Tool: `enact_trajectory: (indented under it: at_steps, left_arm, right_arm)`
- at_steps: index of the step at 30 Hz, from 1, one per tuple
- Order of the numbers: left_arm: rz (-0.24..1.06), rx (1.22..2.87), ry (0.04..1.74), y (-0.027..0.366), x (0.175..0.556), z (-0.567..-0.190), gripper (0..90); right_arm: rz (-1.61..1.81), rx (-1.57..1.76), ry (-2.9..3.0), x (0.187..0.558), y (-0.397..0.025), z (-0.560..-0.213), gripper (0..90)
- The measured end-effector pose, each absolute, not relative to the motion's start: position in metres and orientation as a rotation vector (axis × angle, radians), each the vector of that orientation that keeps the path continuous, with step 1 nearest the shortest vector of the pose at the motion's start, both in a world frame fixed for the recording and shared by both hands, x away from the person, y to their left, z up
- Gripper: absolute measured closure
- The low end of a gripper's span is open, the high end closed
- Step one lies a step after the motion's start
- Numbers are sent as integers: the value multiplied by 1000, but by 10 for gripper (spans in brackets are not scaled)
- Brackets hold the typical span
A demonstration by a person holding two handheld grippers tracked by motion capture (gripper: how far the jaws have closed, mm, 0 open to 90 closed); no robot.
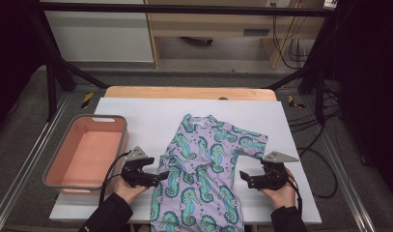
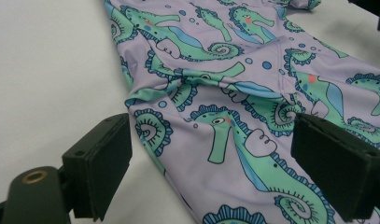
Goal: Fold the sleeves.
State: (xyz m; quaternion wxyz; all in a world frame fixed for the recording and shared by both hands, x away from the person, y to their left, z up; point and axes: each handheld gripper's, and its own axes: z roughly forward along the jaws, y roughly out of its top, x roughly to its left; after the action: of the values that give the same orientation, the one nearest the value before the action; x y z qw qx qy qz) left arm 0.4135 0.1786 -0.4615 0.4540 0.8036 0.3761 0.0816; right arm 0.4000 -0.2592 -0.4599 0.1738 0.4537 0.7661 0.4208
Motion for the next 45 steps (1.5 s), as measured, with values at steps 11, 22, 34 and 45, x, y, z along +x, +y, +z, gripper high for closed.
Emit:
enact_trajectory:
  at_steps: [11,22,34,45]
  left_arm:
    - [192,1988,932,185,409,-466,120]
    - [188,1997,931,188,406,-471,120]
    - [195,2012,919,187,405,-473,120]
    - [203,2014,924,187,406,-474,120]
  right_arm:
    - [1196,1331,2076,438,-267,-439,47]
    - [1153,1408,2020,470,-281,-442,73]
    - [1012,1548,2027,490,-290,-469,173]
    - [926,1577,2029,492,-296,-480,366]
